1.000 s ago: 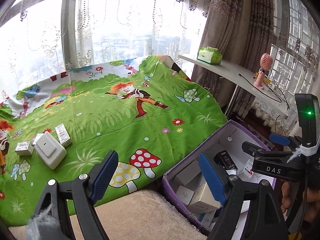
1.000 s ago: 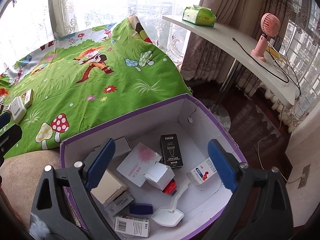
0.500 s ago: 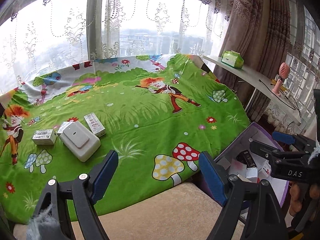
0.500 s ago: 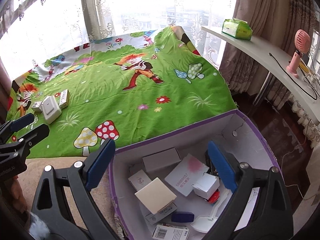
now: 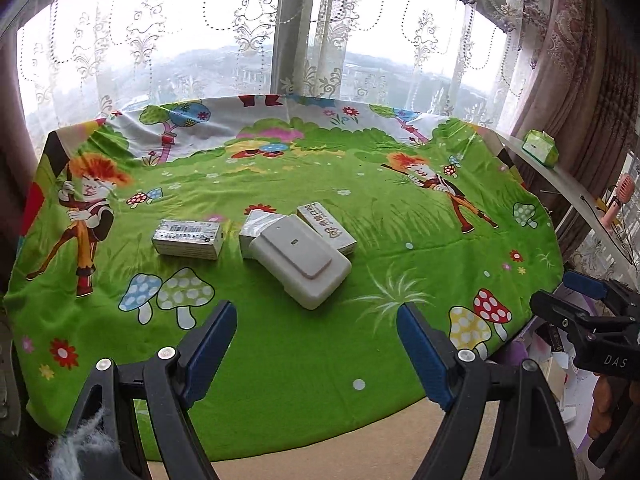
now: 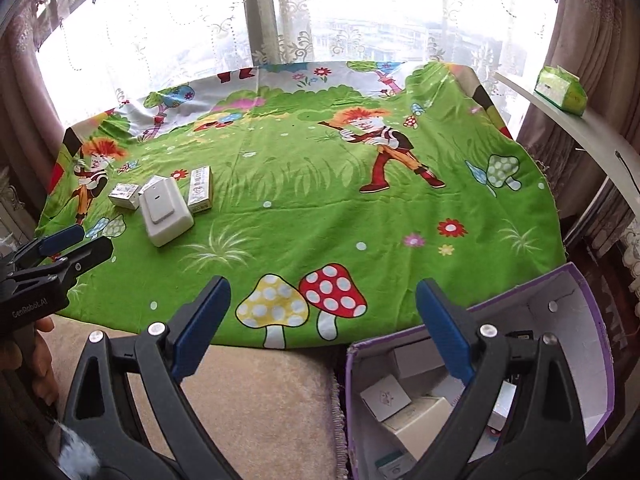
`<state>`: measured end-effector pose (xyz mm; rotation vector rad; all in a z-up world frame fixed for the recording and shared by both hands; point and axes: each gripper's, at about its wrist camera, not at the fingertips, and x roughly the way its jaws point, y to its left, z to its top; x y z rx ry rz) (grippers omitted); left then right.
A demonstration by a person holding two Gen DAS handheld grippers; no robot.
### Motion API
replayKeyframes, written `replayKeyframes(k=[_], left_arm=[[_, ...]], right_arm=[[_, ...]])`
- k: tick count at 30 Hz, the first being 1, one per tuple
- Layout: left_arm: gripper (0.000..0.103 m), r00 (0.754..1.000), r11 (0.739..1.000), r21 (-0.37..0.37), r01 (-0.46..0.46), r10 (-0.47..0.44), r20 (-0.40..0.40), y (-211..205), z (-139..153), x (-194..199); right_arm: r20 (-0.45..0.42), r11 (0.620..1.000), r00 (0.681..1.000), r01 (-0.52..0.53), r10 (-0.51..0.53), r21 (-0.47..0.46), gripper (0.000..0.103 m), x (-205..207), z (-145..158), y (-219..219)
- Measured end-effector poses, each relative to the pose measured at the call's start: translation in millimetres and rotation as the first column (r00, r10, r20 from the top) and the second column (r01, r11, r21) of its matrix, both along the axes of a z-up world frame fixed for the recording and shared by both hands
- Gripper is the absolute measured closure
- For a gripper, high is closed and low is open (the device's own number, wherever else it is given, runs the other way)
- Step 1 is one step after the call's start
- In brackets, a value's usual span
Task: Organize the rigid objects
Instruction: 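Move both open grippers back over the remaining boxes on the bed, then grasp the barcode-labelled white box with the left gripper while the right grasps the white plastic holder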
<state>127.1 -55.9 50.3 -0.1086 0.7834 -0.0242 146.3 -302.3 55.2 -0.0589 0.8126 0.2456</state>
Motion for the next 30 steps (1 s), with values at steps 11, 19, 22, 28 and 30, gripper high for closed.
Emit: replayKeyframes(k=[11, 19, 22, 28, 30], left_arm=[[0.02, 0.996, 0.997, -0.002, -0.081, 0.081, -0.027, 52, -11, 17], [0.02, 0.993, 0.995, -0.001, -0.104, 0.104, -0.061, 82, -22, 40], [0.02, 0.991, 0.993, -0.008, -0.117, 0.116, -0.072, 92, -26, 47], [0.02, 0.988, 0.991, -0.025, -0.13, 0.127, -0.088, 108, -31, 65], [0.02, 0.987, 0.991, -0.026, -0.13, 0.127, -0.099, 113, -34, 74]], right_arm=[[-0.016, 0.989, 0.989, -0.147, 0.147, -0.013, 0.008, 28, -14, 73], [-0.024, 0.971, 0.971, -0.237, 0.237, -0.03, 0.008, 48, -25, 115], [-0.028, 0.959, 0.959, -0.281, 0.281, -0.021, 0.009, 54, -29, 128], [-0.049, 0.943, 0.943, -0.332, 0.33, -0.023, 0.01, 71, -39, 151], [-0.055, 0.938, 0.938, -0.345, 0.343, -0.028, 0.01, 77, -42, 158]])
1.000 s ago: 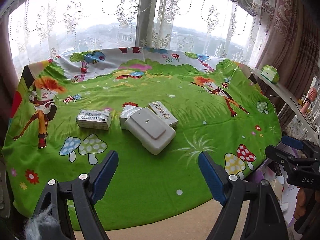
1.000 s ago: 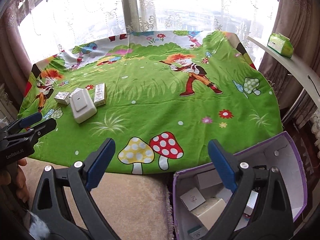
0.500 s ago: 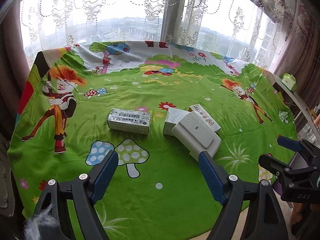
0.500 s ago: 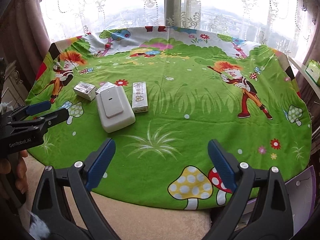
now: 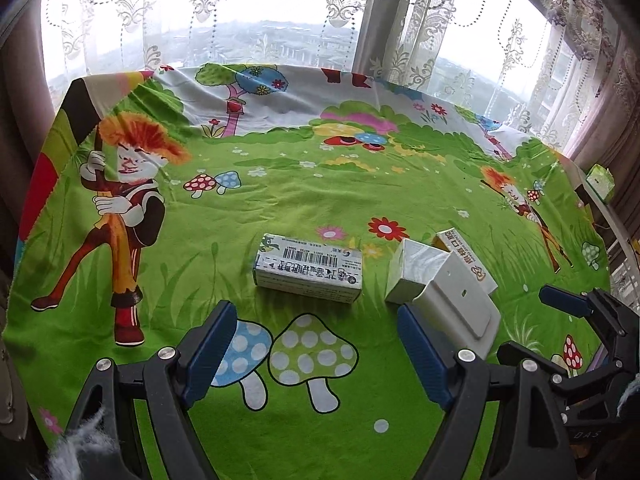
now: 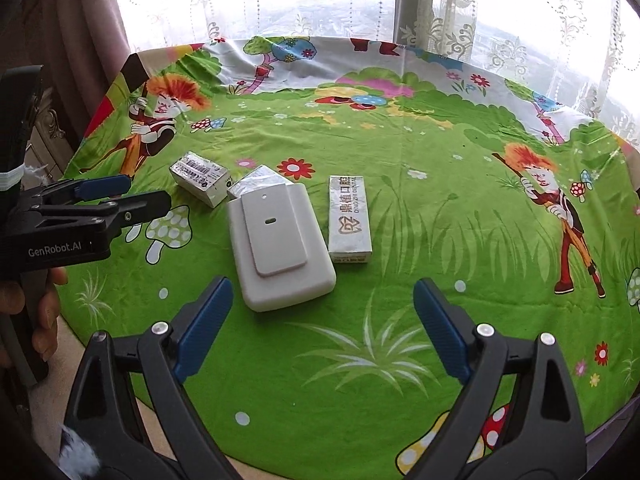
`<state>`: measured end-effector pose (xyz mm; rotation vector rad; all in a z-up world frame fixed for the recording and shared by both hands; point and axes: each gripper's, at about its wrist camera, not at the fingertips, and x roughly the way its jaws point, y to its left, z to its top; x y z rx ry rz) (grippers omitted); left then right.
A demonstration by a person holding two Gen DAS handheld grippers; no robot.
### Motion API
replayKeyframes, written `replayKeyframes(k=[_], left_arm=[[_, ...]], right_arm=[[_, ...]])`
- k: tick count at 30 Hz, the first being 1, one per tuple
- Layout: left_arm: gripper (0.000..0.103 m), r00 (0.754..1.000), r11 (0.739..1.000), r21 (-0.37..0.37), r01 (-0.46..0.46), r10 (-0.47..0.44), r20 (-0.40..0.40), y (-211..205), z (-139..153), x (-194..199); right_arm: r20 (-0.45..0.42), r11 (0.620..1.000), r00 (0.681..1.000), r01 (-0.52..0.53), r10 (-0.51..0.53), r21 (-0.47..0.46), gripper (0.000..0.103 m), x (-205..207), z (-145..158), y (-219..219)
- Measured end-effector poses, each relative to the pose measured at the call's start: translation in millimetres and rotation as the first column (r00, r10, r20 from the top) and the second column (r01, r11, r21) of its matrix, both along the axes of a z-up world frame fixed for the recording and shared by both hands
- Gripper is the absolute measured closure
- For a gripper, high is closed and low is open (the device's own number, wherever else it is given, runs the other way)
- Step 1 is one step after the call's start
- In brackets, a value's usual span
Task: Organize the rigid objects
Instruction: 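Grasp the barcode-labelled white box with the left gripper while the right grasps the white plastic holder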
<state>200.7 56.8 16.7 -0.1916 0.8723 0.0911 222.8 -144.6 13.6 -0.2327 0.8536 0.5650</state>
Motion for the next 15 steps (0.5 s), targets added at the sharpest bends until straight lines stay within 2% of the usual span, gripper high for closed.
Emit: replayKeyframes(k=[8, 15], left_arm=[[0.02, 0.999, 0.999, -0.02, 0.026, -0.027, -0.047, 9, -17, 28], [0.019, 0.997, 0.999, 0.024, 0.047, -0.045, -0.068, 9, -26, 42]], right_arm=[[-0.026, 0.999, 0.998, -0.053, 0.053, -0.01, 0.01, 17, -10, 21], [-0.046, 0.997, 0.996, -0.074, 0.073, -0.016, 0.015, 25, -17, 30]])
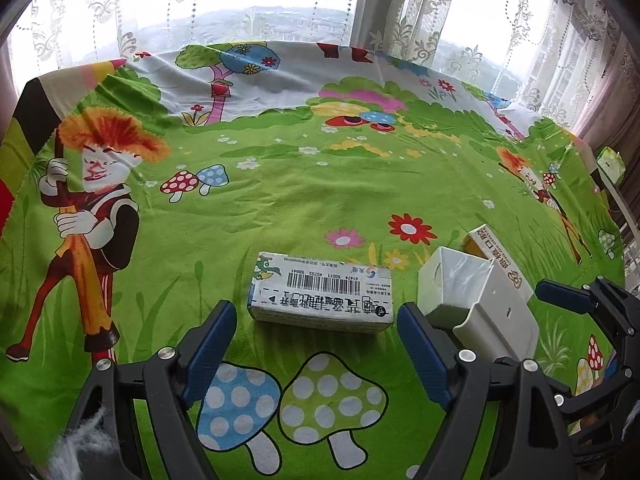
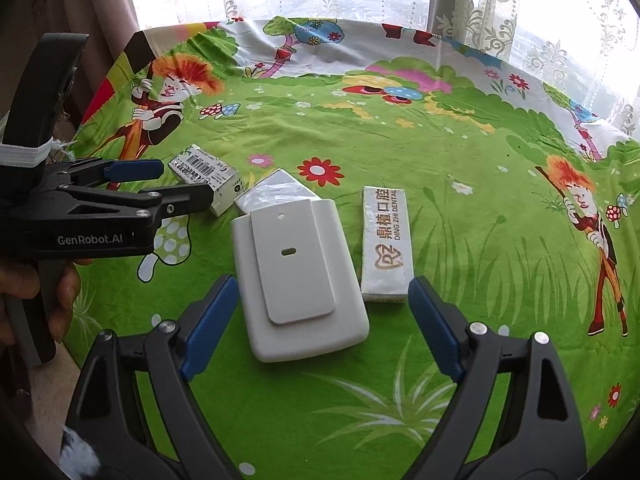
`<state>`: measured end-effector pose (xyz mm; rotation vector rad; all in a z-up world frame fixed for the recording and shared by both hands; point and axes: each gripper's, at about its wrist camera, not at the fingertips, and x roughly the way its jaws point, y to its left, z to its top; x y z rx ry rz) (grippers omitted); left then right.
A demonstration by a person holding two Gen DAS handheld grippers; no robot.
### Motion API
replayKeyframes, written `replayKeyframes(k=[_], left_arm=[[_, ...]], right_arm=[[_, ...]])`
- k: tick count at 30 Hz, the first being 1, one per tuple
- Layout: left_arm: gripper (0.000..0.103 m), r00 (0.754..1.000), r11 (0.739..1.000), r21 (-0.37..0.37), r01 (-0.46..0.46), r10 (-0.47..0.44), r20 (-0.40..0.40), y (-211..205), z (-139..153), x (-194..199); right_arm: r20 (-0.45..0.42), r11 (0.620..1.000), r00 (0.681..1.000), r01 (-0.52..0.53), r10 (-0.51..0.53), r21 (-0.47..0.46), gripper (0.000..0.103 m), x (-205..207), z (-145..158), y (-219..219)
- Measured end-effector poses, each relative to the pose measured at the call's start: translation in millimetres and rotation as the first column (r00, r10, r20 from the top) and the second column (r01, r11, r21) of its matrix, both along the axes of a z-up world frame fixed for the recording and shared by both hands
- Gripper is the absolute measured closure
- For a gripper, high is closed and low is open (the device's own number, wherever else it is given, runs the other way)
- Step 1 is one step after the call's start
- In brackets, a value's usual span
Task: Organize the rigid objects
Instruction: 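Grasp the barcode-labelled white box with the left gripper while the right grasps the white plastic holder, then lift both held items off the bed and carry them toward the storage box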
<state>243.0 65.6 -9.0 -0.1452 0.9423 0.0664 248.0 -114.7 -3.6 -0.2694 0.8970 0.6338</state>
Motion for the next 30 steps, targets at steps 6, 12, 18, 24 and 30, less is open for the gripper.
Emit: replayKeyframes(k=[6, 12, 18, 24, 30], left_arm=[[0.02, 0.999, 0.999, 0.024, 0.033, -0.032, -0.015, 1, -5, 13], [0.027, 0.999, 0.999, -0.008, 0.038, -0.038, -0.026, 5, -10, 14], [0.027, 0.999, 1.0, -0.02, 0.015, -0.015, -0.036, 1, -10, 4], [0.027, 0.998, 0.999, -0.037, -0.031, 0.029, -0.053, -6, -9, -17], [0.027, 0.995, 0.993, -0.089, -0.08, 0.074, -0.064, -14, -6, -45]], right_arm=[[-0.007, 1.0, 1.0, -0.012, 0.012, -0.009, 0.018, 4, -5, 6], [0.009, 1.0, 1.0, -0.016, 0.016, -0.013, 0.029, 4, -3, 11], [0.02, 0.999, 1.0, -0.022, 0.023, -0.024, 0.036, -3, -3, 12], [0.004, 1.0, 1.0, 0.015, -0.015, -0.001, 0.036, -9, 0, -1], [-0.018, 0.999, 0.999, 0.045, -0.045, -0.015, 0.036, -24, 2, -14]])
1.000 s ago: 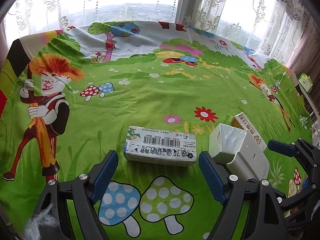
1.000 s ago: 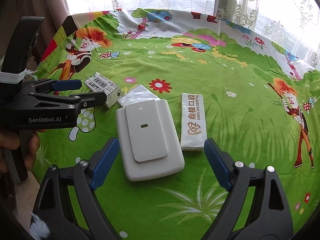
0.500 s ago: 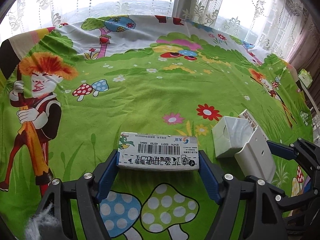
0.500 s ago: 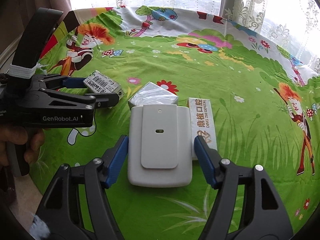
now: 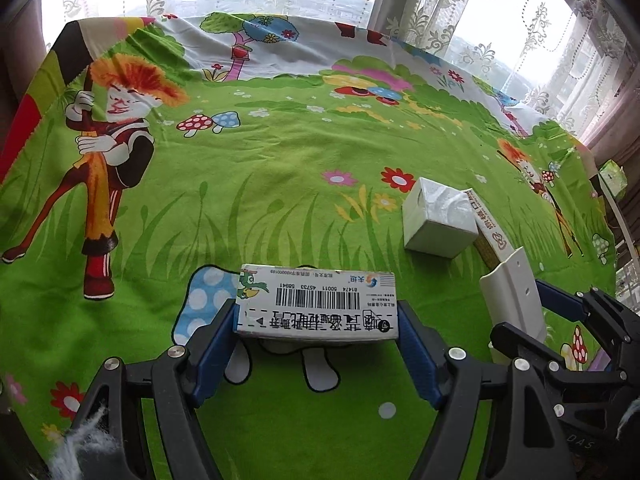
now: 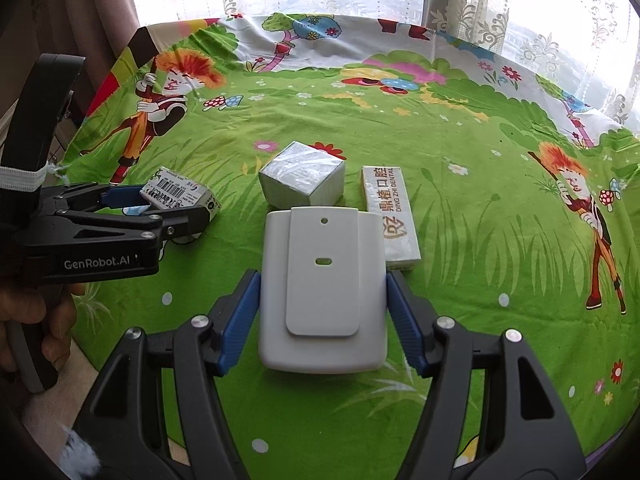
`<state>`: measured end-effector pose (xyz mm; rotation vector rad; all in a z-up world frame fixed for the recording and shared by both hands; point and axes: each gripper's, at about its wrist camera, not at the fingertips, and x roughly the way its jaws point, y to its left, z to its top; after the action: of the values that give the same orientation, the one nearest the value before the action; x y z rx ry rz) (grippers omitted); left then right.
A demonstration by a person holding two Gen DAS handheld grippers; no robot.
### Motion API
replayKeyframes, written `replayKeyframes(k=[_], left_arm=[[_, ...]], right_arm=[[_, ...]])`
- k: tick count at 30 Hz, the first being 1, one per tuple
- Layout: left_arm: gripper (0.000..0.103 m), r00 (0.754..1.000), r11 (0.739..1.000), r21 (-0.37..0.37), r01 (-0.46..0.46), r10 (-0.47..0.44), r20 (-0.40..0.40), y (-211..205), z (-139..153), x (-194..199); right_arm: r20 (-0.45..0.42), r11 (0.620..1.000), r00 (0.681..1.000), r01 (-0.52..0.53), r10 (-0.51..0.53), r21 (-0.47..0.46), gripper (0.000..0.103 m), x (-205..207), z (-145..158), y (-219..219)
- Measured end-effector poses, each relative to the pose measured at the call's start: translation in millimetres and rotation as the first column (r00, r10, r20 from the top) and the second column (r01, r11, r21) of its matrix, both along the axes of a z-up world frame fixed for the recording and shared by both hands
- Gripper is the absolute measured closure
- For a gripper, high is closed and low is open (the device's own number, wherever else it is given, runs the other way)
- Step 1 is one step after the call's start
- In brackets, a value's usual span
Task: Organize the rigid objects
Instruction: 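Lift both held items off the bed and carry them toward the storage box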
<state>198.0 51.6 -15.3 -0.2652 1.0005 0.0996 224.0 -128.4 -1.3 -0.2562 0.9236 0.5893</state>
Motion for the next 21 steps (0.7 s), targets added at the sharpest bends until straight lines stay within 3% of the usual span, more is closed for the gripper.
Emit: replayKeyframes(k=[8, 21], left_arm=[[0.027, 1.0, 0.998, -0.06, -0.021, 0.021, -0.005, -18, 5, -34], [0.027, 0.998, 1.0, 0.02, 0.003, -0.002, -0.057, -48, -1, -59]], right_arm=[[-0.057, 0.999, 0.998, 0.04, -0.041, -0.013, 0.036, -17, -4, -20], [-0.072, 0.996, 0.997, 0.027, -0.033, -0.079, 0.036, -43, -10, -24]])
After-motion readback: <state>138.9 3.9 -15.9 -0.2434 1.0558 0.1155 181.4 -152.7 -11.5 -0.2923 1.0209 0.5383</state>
